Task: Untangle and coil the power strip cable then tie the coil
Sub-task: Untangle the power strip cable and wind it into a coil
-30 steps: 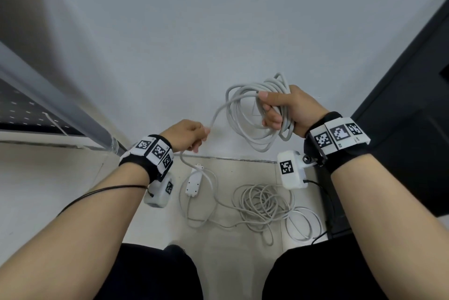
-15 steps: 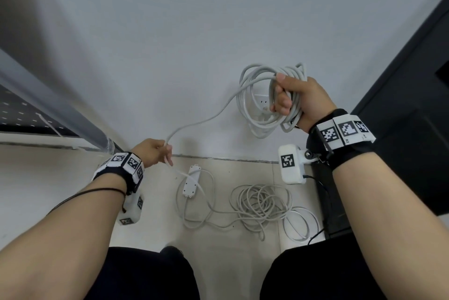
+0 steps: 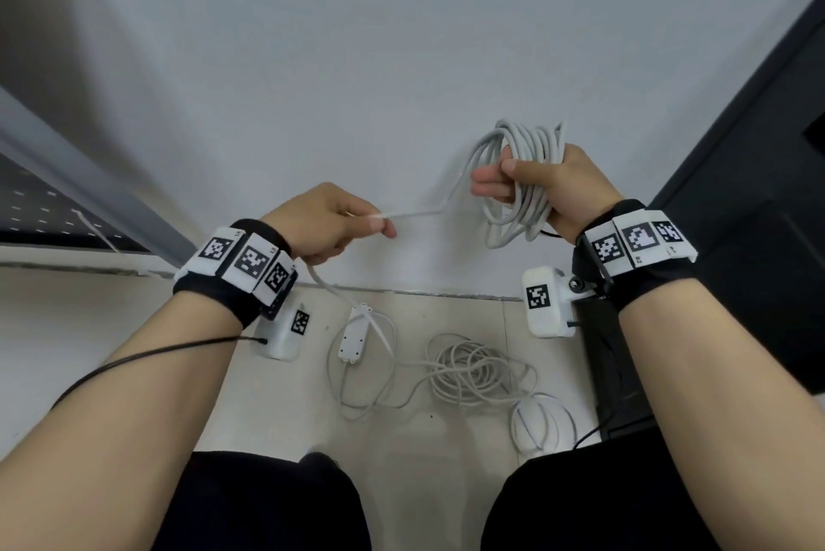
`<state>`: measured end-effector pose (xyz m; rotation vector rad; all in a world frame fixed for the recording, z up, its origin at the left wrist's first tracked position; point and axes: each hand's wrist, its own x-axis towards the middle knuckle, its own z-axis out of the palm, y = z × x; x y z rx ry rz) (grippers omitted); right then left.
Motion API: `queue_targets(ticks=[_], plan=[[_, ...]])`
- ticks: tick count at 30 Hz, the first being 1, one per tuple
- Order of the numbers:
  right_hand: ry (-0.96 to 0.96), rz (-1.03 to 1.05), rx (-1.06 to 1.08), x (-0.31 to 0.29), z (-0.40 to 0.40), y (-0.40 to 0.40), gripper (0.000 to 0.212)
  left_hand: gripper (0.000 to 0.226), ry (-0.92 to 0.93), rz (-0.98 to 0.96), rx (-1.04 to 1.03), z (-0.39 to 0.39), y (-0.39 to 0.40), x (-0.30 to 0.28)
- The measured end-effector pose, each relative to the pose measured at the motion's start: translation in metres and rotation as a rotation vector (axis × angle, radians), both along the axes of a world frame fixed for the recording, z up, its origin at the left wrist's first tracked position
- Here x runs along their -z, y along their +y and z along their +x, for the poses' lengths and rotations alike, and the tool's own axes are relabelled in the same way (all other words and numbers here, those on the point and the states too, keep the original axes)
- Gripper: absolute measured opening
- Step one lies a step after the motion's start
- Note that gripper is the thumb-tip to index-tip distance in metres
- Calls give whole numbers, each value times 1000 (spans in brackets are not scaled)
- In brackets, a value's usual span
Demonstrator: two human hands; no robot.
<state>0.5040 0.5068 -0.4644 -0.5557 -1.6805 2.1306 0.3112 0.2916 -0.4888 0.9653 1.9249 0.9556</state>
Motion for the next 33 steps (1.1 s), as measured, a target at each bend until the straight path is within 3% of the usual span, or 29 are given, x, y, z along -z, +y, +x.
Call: queue_targets(ticks=[3,6,10,14,16,19,24,33], plan=[[-48,42,-111,3,-7,-14,8,16,48,-37,196,27,14,-20],[-144,182,-225,9,-15,-29,13,16,56,-8,247,45,28,-30],[-149,146,-449,9,-17,-38,23,24,181,102,101,44,34,-28],[-255,417,-493,17,-19,-37,33,26,340,156,-111,39,35,-15],[-279,392,-517,17,-21,-35,32,28,357,183,-146,41,36,-12],[-263,276,-510,13,-21,-33,22,29,300,257,-128,45,35,-8],[-221,231,-430,7,-13,-26,18,22,-5,310,-76,33,25,4],[-167,241,-302,-3,-5,-20,26,17,-18,211,20,13,16,41]])
